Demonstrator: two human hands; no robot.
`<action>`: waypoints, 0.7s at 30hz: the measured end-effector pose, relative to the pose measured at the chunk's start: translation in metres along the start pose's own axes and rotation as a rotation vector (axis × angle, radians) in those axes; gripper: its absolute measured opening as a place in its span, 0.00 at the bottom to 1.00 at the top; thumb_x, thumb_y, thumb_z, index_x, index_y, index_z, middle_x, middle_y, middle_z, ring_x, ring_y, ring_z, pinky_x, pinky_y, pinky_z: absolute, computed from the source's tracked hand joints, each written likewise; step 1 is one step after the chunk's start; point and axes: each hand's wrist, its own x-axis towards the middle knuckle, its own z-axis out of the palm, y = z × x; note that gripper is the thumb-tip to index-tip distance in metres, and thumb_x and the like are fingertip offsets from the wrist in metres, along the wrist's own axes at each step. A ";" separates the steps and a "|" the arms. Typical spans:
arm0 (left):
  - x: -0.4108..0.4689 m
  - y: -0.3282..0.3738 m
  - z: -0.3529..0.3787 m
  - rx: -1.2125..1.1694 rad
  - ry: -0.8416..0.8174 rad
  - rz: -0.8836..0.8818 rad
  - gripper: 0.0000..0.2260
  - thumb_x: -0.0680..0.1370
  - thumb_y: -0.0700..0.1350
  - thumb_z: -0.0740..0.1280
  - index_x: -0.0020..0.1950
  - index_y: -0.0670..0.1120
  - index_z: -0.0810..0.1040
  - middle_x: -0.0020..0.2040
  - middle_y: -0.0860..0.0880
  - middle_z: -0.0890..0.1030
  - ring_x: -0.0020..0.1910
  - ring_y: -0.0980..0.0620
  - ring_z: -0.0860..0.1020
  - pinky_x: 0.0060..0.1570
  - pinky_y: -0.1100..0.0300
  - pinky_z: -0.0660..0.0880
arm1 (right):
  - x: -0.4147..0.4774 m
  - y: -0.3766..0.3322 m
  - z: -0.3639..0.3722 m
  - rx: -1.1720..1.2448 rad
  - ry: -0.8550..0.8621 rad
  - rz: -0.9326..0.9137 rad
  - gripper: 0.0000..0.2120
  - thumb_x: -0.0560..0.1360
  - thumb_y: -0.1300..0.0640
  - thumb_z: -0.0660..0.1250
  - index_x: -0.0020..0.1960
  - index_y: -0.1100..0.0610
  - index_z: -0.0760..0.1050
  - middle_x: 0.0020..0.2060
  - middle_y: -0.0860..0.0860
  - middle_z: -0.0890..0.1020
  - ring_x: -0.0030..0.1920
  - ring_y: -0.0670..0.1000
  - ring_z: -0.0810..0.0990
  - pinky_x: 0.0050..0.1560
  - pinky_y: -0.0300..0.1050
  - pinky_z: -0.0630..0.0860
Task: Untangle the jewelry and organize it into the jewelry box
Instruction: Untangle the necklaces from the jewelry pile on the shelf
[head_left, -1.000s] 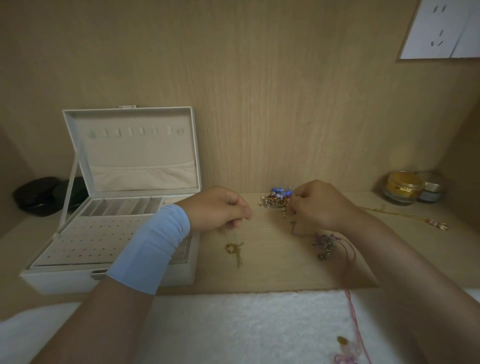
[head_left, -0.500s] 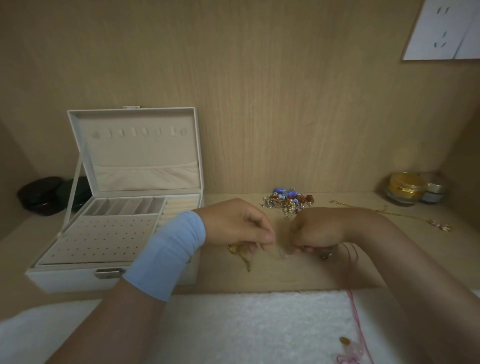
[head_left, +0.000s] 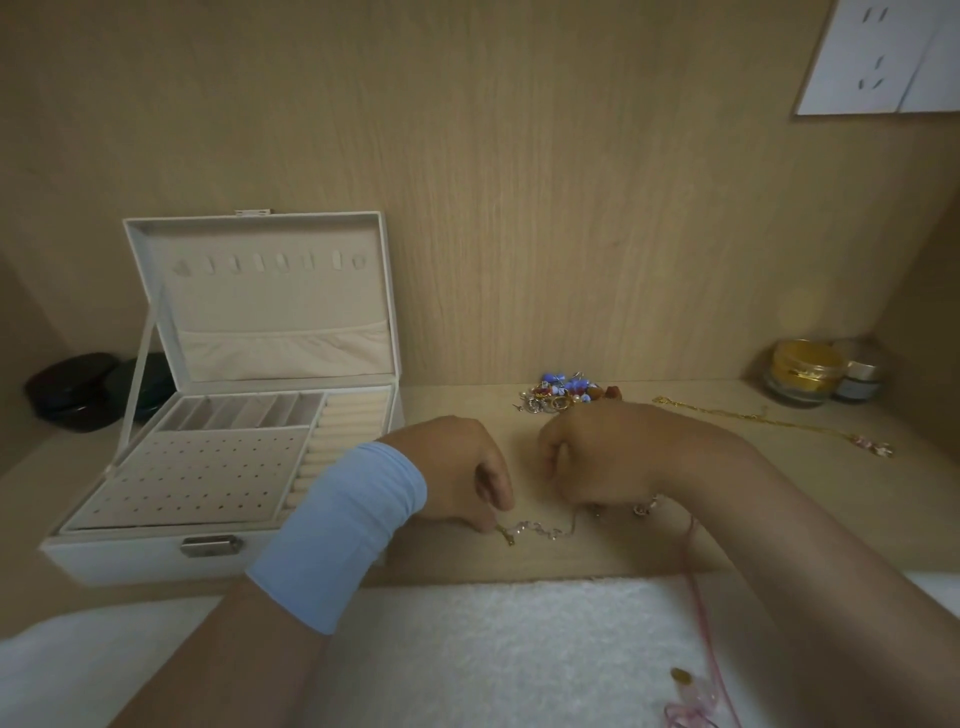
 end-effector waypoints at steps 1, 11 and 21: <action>0.001 0.000 0.002 0.036 0.012 0.009 0.09 0.68 0.47 0.78 0.47 0.55 0.86 0.39 0.58 0.80 0.39 0.63 0.76 0.41 0.72 0.68 | 0.001 -0.005 0.003 0.064 -0.004 -0.044 0.06 0.73 0.55 0.67 0.47 0.45 0.81 0.32 0.41 0.79 0.35 0.40 0.77 0.39 0.38 0.74; 0.000 -0.004 -0.001 0.025 0.029 0.027 0.04 0.74 0.46 0.72 0.40 0.54 0.82 0.43 0.55 0.80 0.43 0.57 0.77 0.48 0.61 0.75 | 0.016 -0.003 0.027 0.400 -0.076 -0.202 0.07 0.69 0.58 0.78 0.46 0.51 0.85 0.33 0.45 0.84 0.31 0.41 0.79 0.38 0.36 0.77; -0.012 -0.018 -0.022 -0.423 0.108 0.114 0.04 0.79 0.41 0.67 0.46 0.48 0.79 0.42 0.53 0.86 0.44 0.55 0.82 0.55 0.54 0.76 | 0.022 0.003 0.024 0.679 0.026 -0.235 0.05 0.77 0.57 0.71 0.43 0.50 0.81 0.34 0.46 0.79 0.36 0.43 0.73 0.40 0.37 0.71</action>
